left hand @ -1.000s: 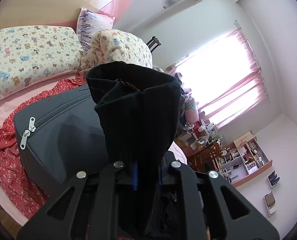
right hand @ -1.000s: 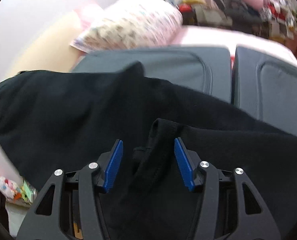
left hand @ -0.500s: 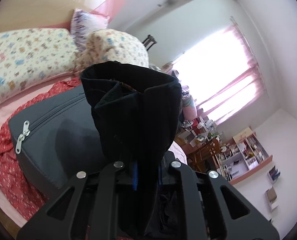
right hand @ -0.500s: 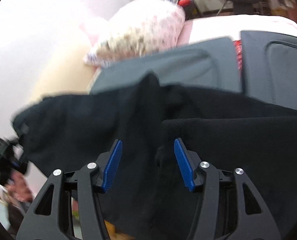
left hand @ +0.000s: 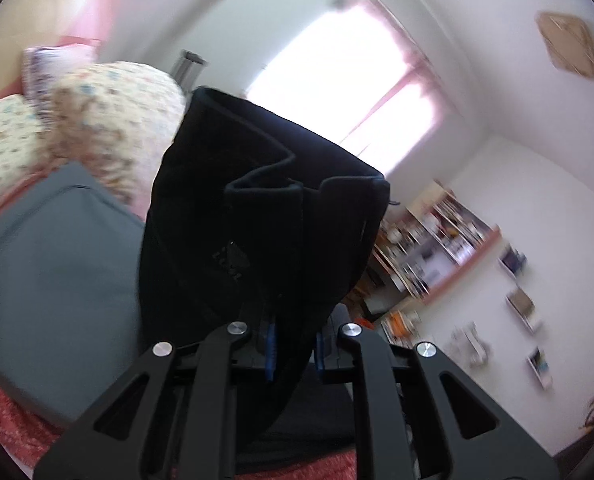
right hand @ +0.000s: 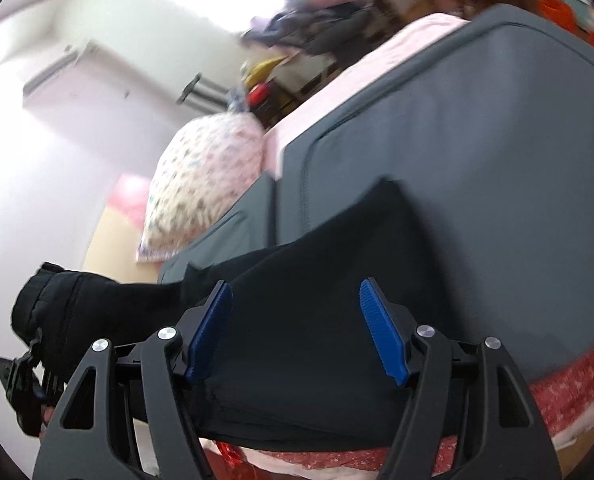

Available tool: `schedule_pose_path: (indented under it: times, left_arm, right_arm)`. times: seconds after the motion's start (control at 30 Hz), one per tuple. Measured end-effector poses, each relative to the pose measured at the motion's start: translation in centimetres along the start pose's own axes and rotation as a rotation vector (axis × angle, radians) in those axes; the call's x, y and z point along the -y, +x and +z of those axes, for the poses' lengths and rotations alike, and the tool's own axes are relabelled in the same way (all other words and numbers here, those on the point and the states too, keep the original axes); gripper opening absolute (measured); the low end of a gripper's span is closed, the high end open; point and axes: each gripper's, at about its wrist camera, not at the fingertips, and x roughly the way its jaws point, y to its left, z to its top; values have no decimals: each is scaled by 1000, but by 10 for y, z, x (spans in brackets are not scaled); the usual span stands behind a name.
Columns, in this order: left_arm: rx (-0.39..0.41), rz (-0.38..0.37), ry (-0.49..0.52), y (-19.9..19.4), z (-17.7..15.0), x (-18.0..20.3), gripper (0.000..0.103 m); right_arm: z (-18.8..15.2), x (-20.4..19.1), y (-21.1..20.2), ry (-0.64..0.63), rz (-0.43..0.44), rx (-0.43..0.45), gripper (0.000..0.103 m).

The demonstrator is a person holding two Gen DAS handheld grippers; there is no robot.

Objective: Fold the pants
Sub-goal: 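Lower the folded trousers onto the grey board and open the left tool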

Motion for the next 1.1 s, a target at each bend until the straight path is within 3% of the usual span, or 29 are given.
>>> schedule_pose_path:
  times: [0.33, 0.57, 0.83, 1.1]
  left_arm:
    - [-213, -126, 48, 97, -46, 66, 13]
    - [-332, -155, 105, 149, -82, 100, 13]
    - [-532, -69, 148, 209, -152, 107, 13]
    - [-586, -6, 197, 232, -177, 106, 13]
  right_arm:
    - [2, 52, -45, 83, -41, 67, 69]
    - [0, 93, -73, 136, -83, 86, 69]
    - [3, 112, -94, 150, -103, 100, 69]
    - [0, 121, -104, 166, -122, 106, 69]
